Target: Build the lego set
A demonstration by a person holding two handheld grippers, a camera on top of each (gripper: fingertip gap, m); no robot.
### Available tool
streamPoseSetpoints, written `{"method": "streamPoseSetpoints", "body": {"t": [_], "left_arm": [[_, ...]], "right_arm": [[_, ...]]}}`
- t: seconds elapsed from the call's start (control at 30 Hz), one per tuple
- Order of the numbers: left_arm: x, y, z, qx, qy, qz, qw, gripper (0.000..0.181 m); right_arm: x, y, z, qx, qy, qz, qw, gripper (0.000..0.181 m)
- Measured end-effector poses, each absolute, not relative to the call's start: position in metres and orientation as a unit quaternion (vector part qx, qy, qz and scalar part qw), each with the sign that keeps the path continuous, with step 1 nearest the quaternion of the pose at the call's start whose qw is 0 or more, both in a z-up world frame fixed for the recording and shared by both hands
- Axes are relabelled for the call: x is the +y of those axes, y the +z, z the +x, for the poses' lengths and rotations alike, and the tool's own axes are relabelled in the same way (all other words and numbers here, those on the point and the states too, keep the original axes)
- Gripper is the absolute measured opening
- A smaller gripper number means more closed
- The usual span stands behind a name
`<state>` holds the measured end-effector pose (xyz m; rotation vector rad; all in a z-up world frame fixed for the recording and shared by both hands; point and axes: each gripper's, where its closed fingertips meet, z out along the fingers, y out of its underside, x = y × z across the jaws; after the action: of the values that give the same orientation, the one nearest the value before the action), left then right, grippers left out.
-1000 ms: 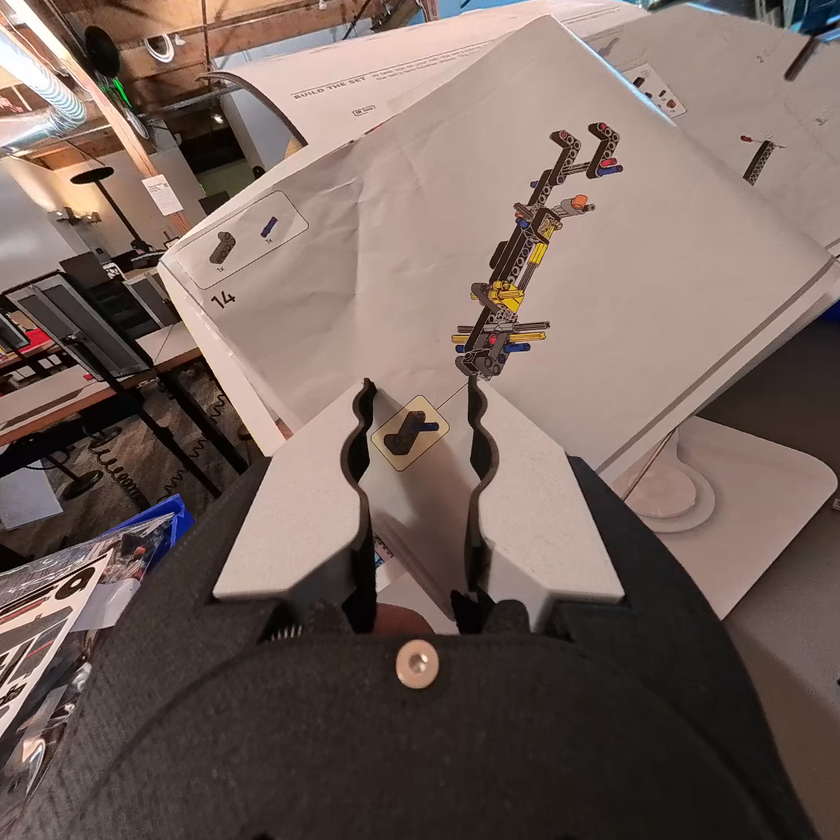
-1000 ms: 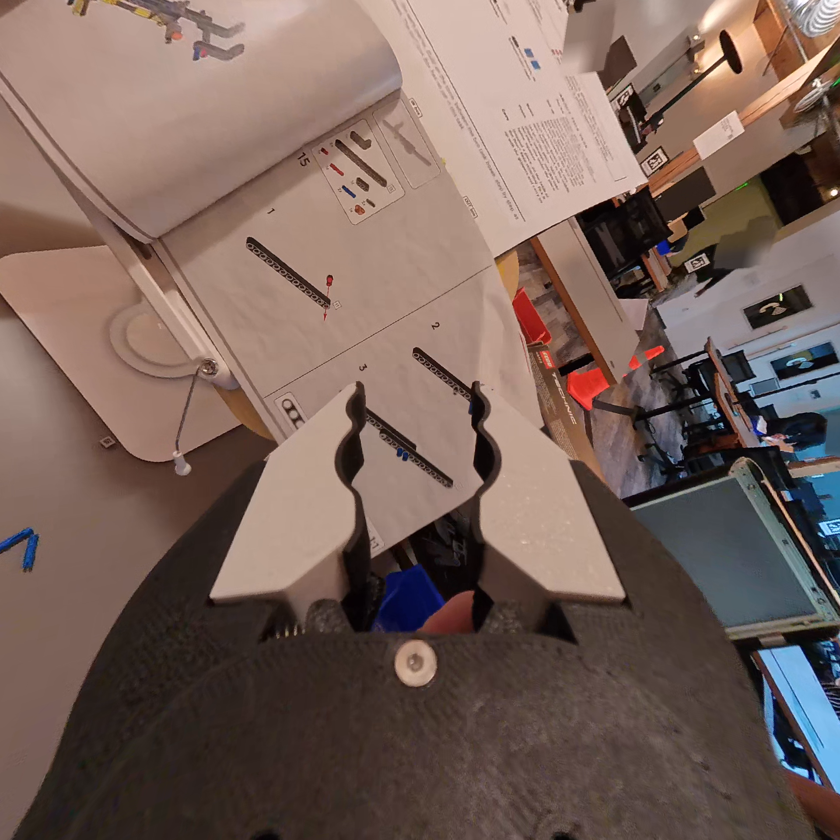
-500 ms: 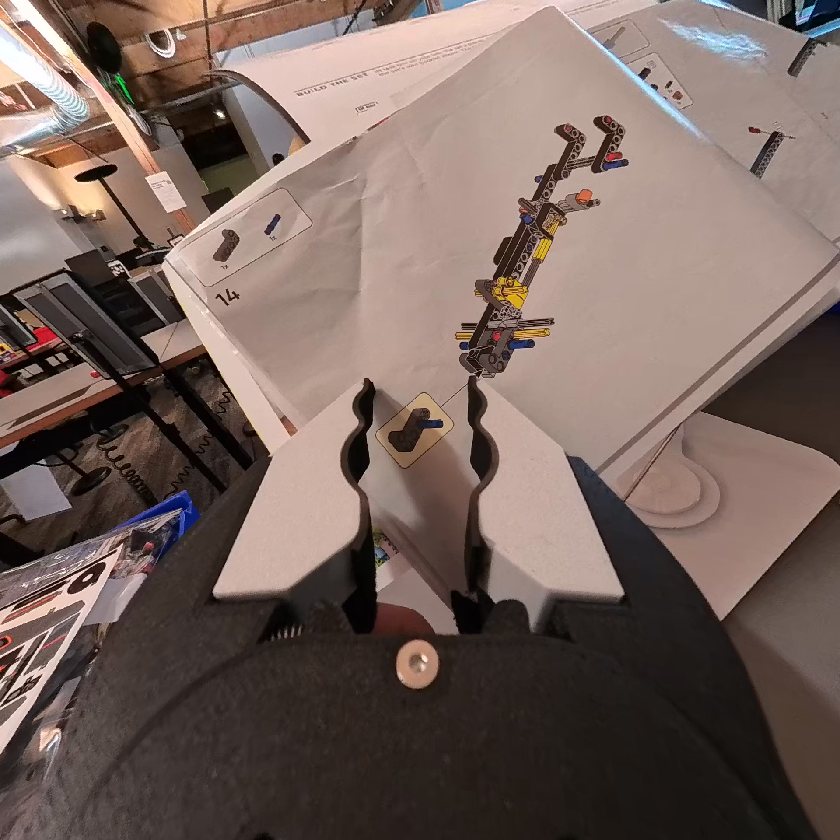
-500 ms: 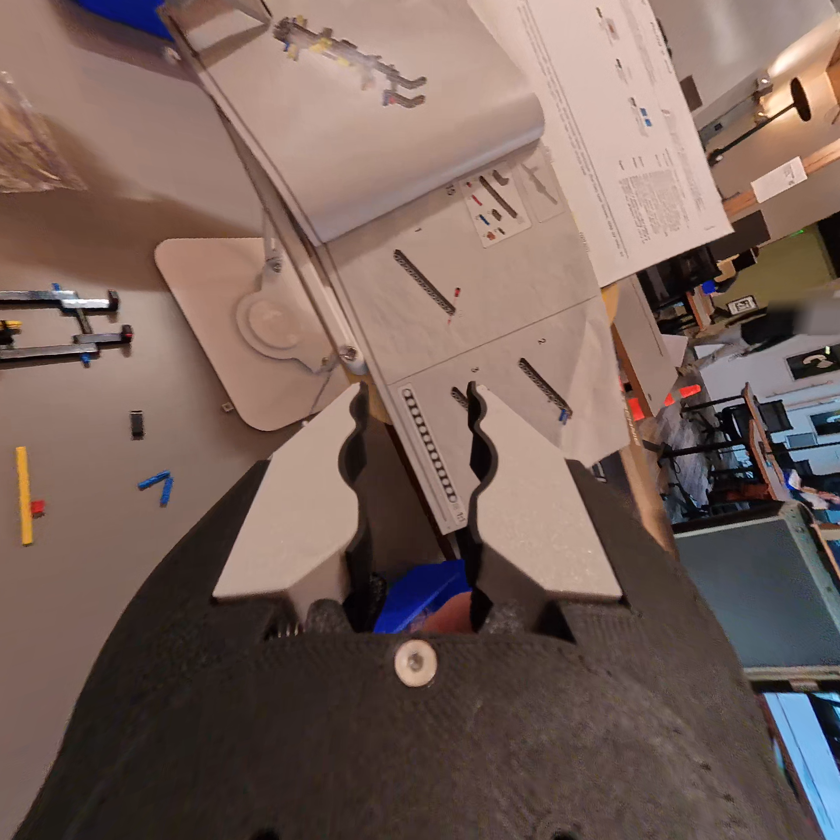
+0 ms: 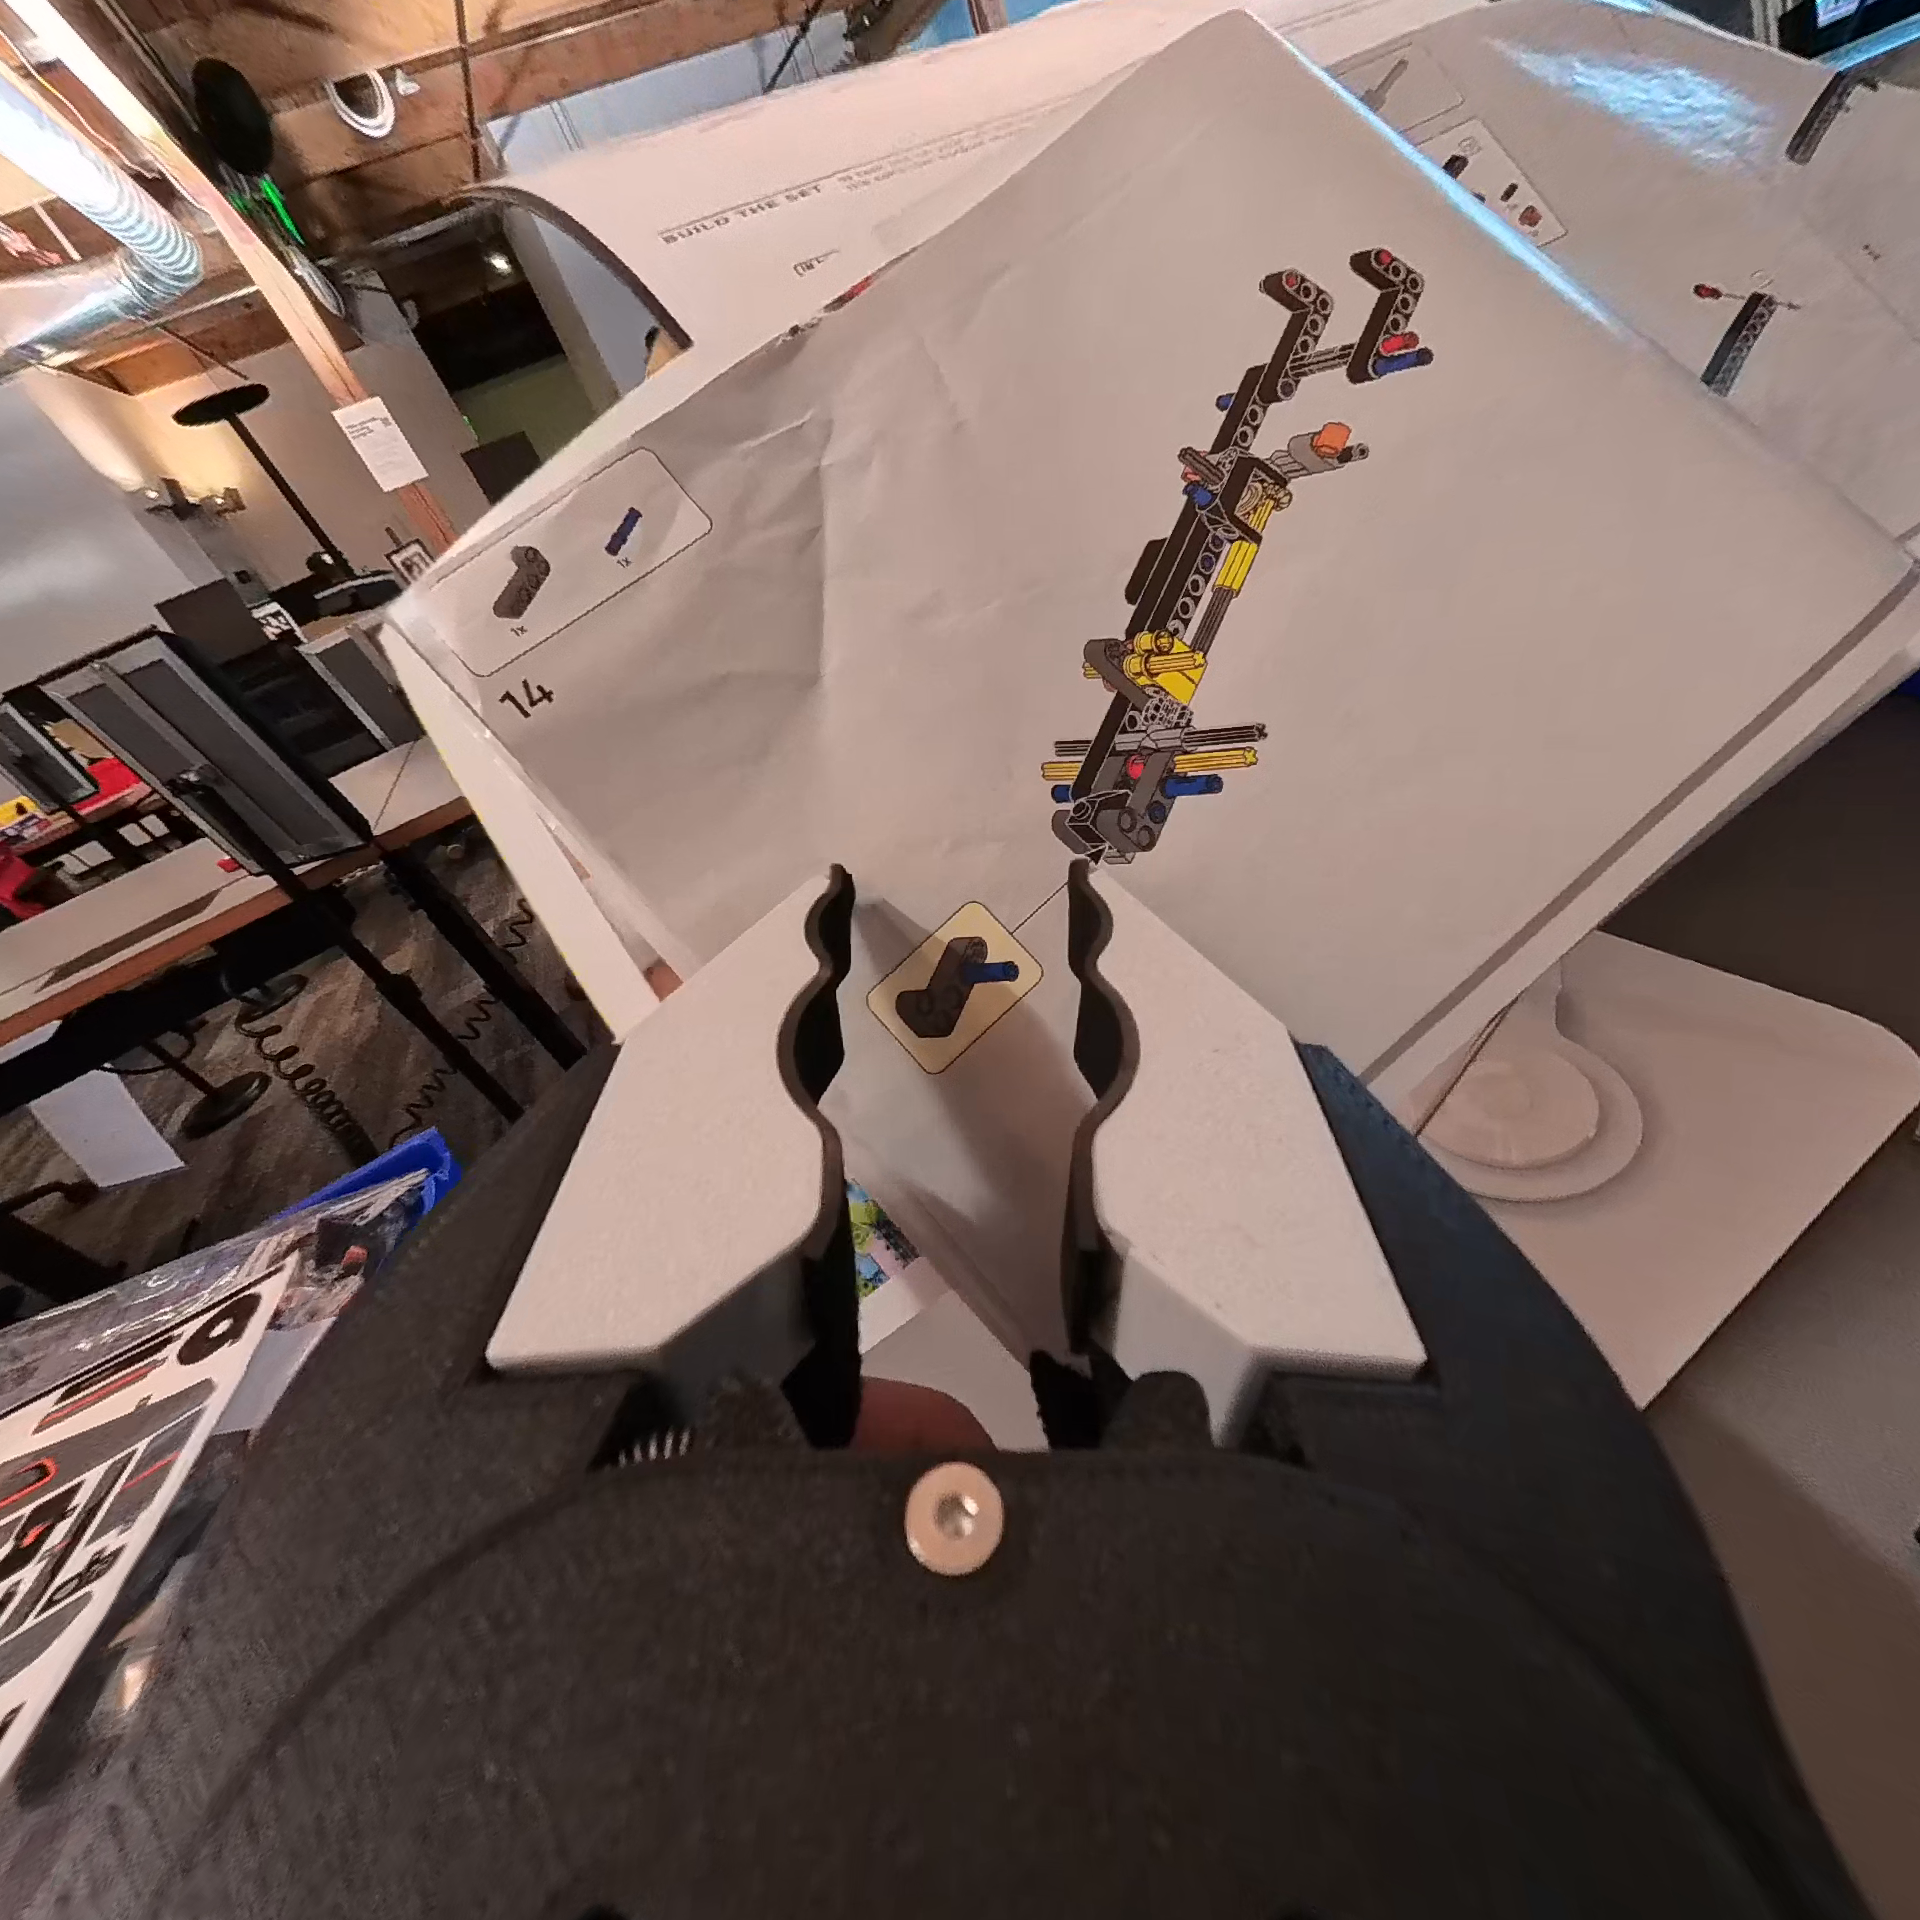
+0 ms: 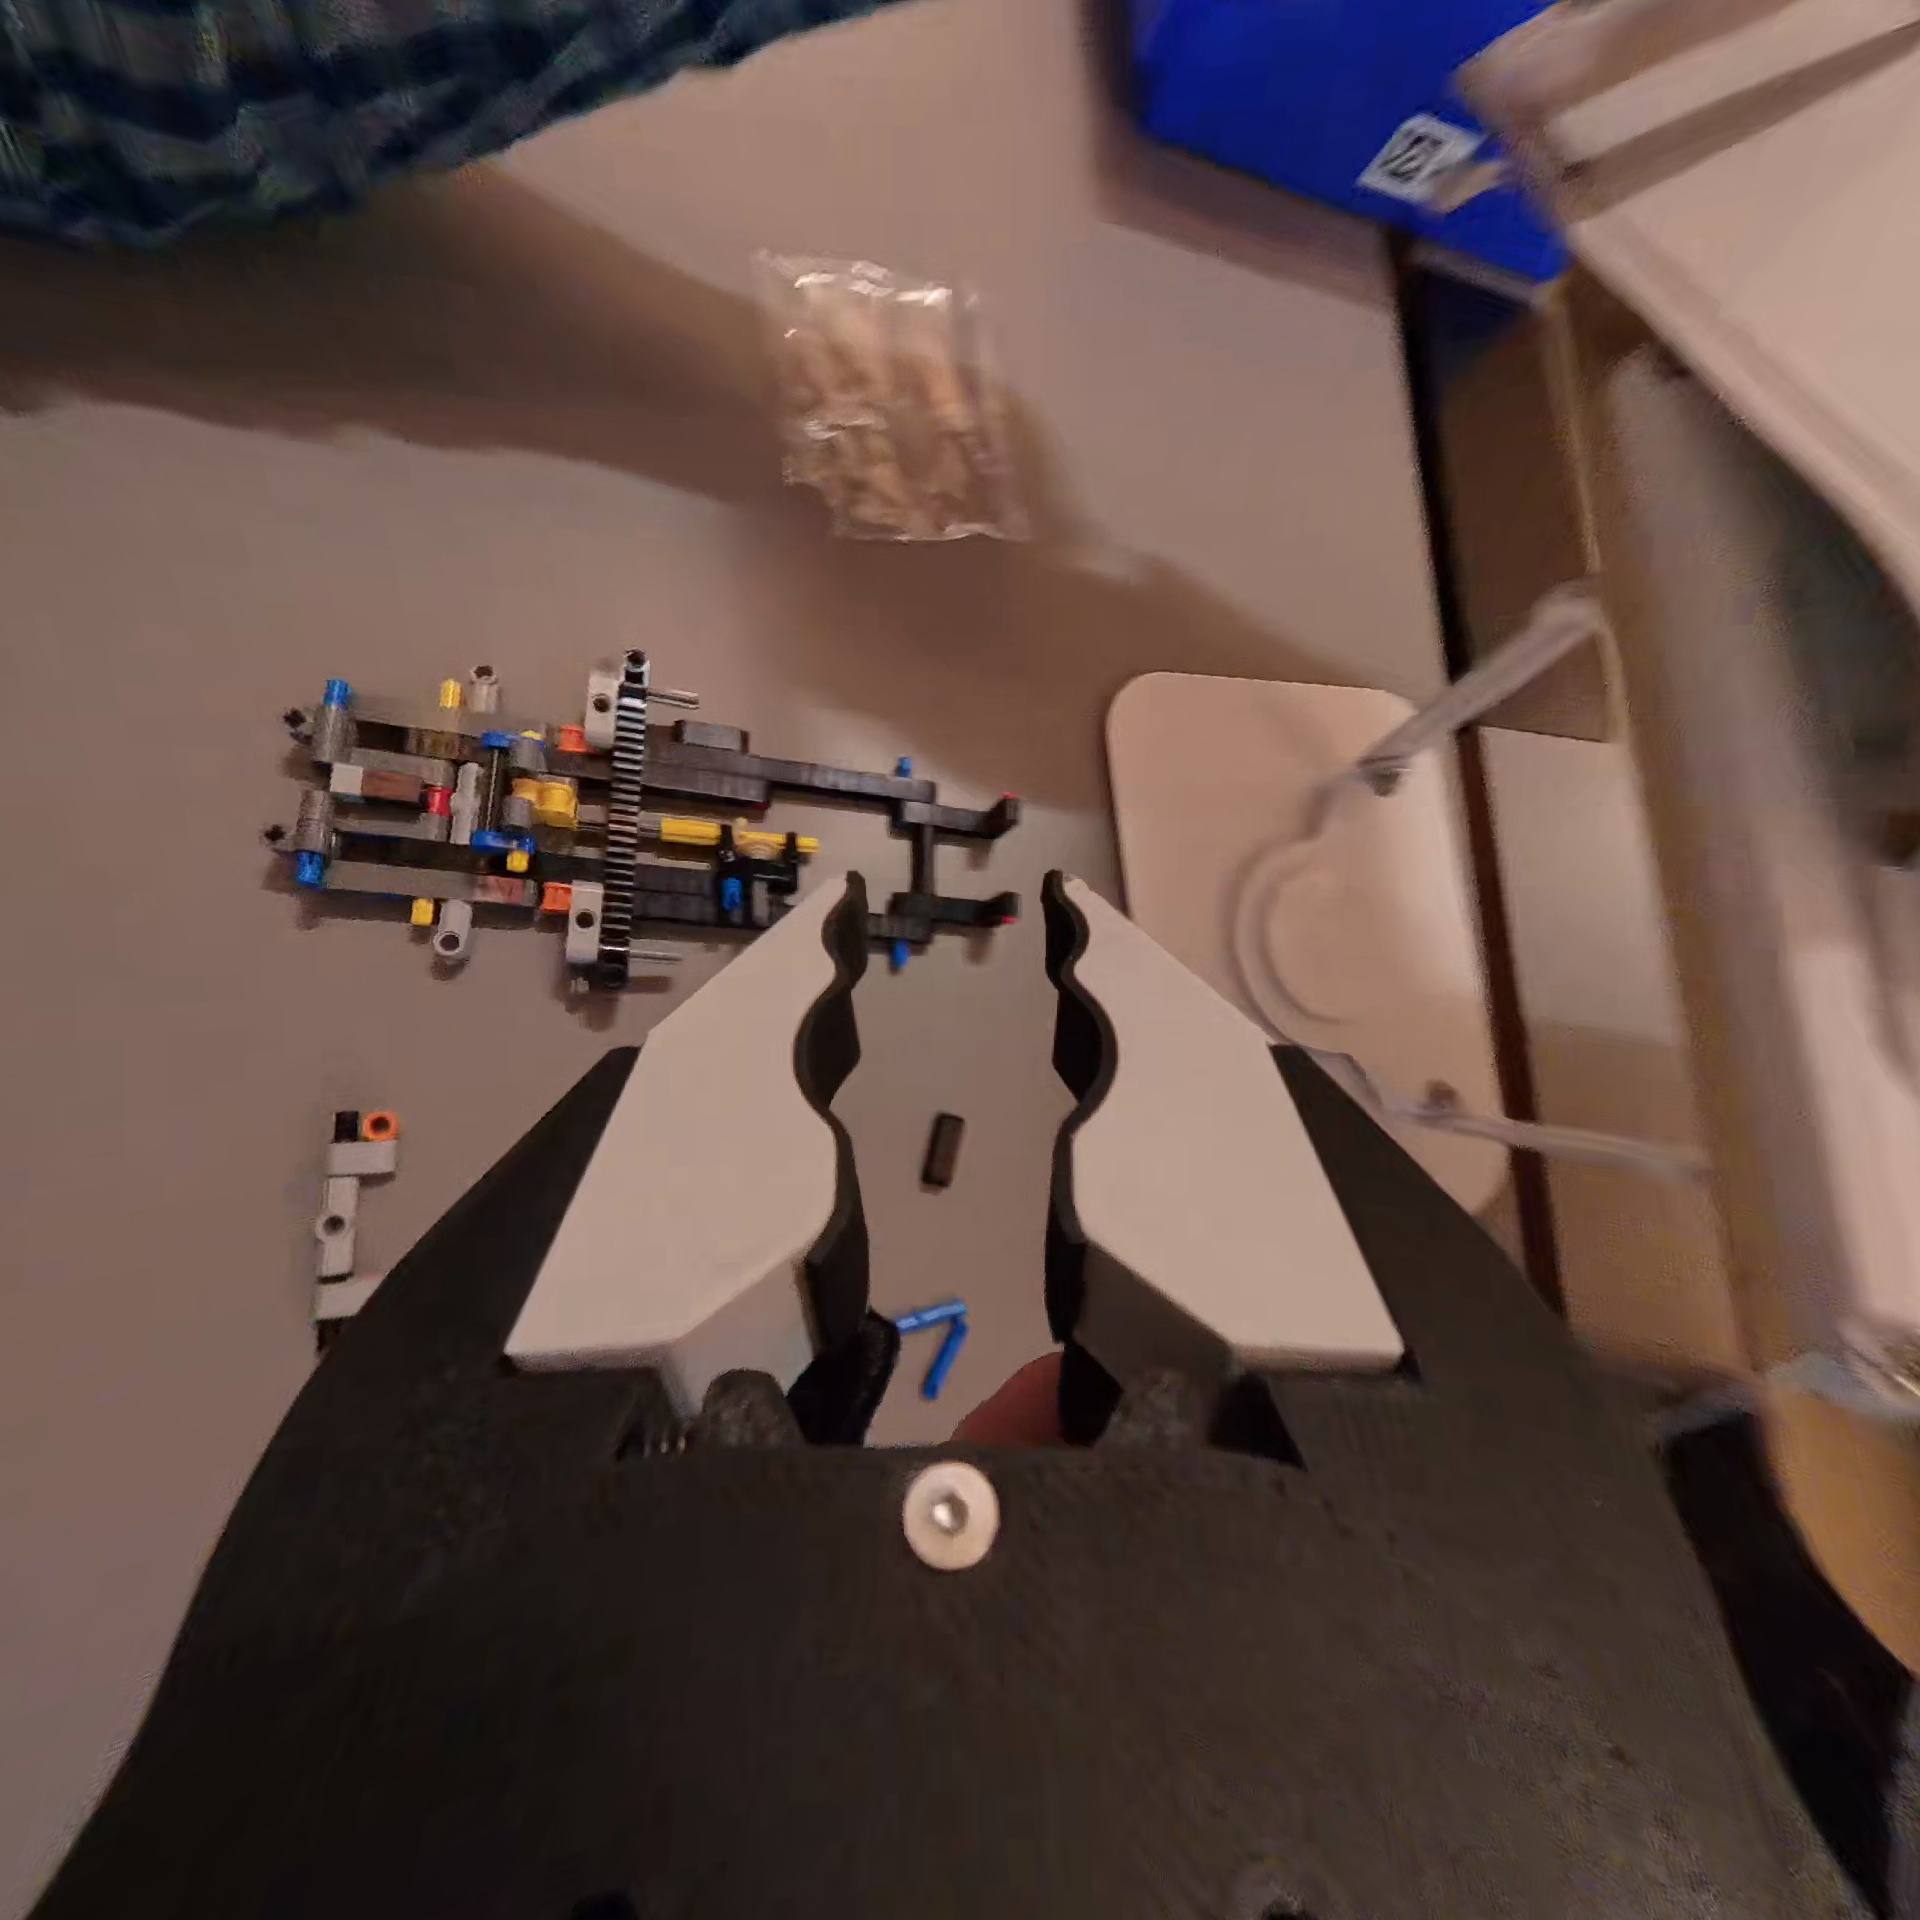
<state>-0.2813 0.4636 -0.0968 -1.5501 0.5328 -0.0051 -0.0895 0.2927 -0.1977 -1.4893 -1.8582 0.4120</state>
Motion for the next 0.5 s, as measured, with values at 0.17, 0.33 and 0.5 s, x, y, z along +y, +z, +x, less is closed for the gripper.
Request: {"method": "streamPoseSetpoints", "body": {"t": [0.17,0.33,0.5], "left_arm": [[0.455,-0.082,-0.285,0.236,-0.002,-0.680,0.695,0.040],[0.435,-0.051,-0.278,0.249,0.017,-0.656,0.712,0.040],[0.405,-0.028,-0.242,0.293,0.023,-0.634,0.716,0.040]], "right_arm": [[0.286,-0.235,-0.101,-0.737,0.170,-0.576,0.310,0.030],[0.317,-0.207,-0.061,-0.680,0.152,-0.628,0.346,0.026],[0.328,-0.215,0.006,-0.639,0.121,-0.686,0.327,0.022]]}}
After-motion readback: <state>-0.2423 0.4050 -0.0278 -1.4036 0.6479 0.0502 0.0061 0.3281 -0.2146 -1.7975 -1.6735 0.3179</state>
